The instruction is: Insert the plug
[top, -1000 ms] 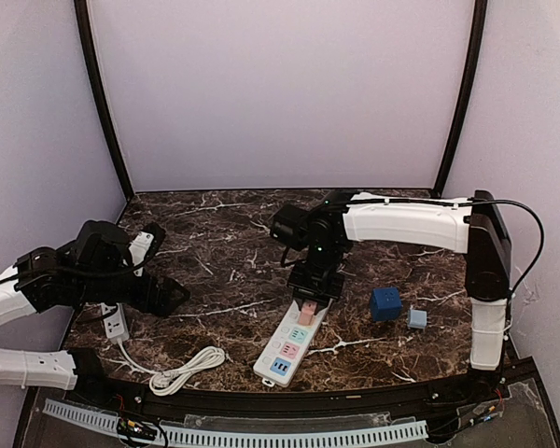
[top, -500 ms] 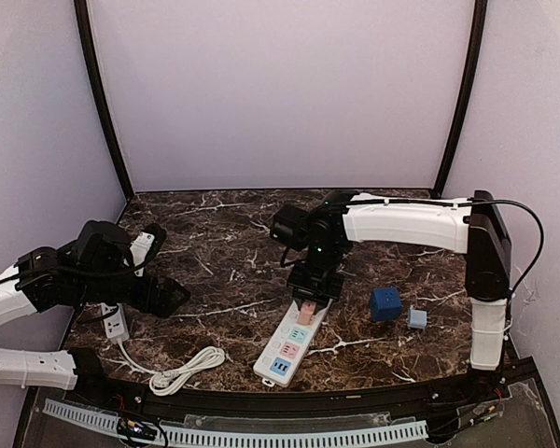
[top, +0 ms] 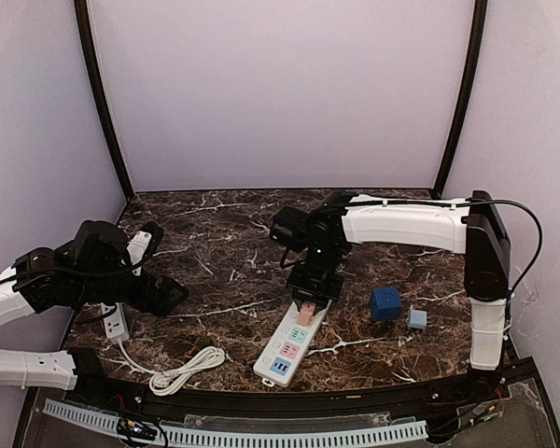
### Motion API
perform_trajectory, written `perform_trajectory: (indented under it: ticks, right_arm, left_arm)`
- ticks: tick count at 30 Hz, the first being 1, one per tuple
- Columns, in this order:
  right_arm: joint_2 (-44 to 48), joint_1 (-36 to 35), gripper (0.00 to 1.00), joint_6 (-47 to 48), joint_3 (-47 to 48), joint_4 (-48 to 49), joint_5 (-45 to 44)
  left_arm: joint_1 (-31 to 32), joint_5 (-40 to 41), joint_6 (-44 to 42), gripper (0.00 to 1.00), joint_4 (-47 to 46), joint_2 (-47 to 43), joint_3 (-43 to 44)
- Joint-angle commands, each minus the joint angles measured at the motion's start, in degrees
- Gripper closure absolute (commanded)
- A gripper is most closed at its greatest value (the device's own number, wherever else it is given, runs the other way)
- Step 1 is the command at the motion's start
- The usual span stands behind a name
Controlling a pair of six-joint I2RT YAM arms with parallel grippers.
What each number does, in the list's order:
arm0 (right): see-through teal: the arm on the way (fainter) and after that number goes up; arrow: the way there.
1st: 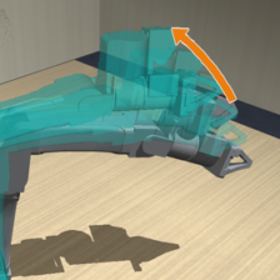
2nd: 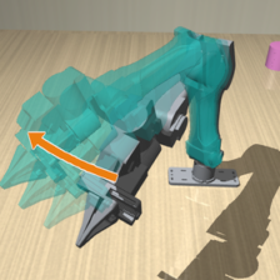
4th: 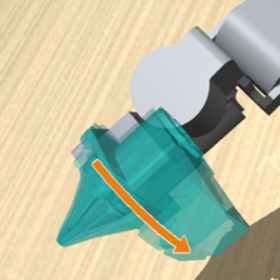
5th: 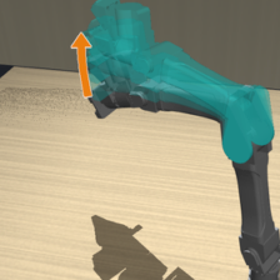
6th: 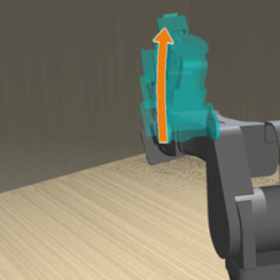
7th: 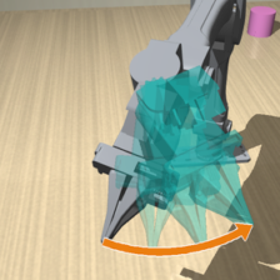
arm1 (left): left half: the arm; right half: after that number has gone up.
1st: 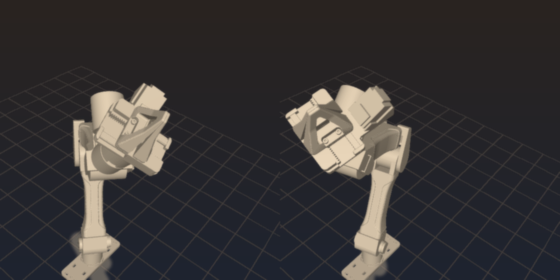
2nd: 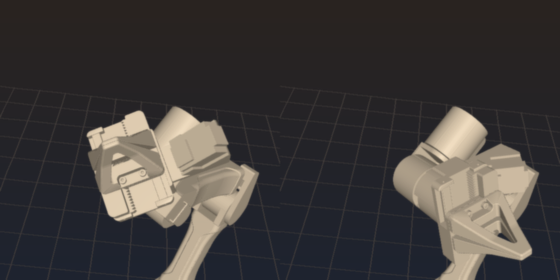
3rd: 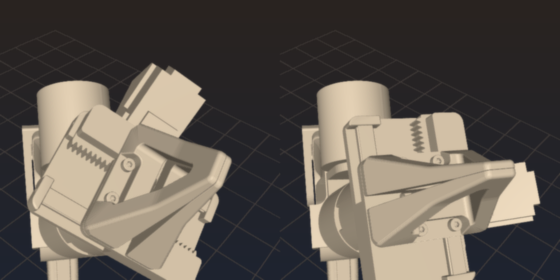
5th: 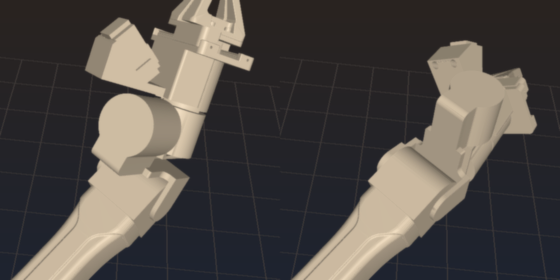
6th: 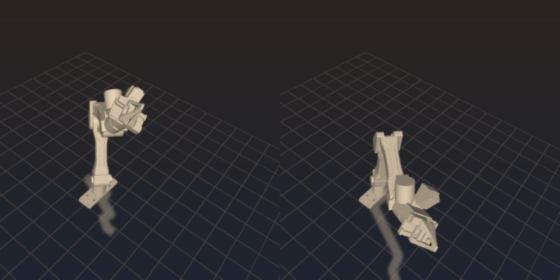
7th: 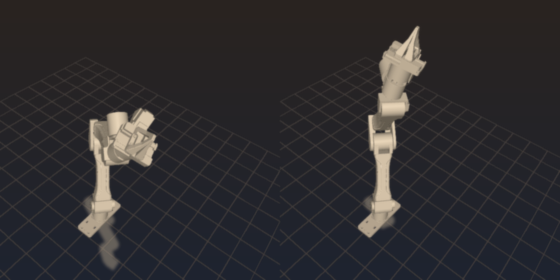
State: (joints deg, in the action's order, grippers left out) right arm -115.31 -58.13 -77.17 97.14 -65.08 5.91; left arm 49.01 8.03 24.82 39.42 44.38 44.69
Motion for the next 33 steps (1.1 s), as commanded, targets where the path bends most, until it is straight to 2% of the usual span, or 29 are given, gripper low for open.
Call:
perform_trajectory:
  ticks: [1,33]
  right_arm:
    - [-1.1,0.3,1.00,-0.2,-0.8,0.7,-1.1]
    - [-2.7,-0.1,1.00,-4.1,1.4,-1.5,-5.7]
  left_arm:
    - [-0.3,0.7,-0.2,0.01,0.7,-0.7,0.0]
    - [-0.3,1.7,-0.1,0.01,1.0,-1.9,0.0]
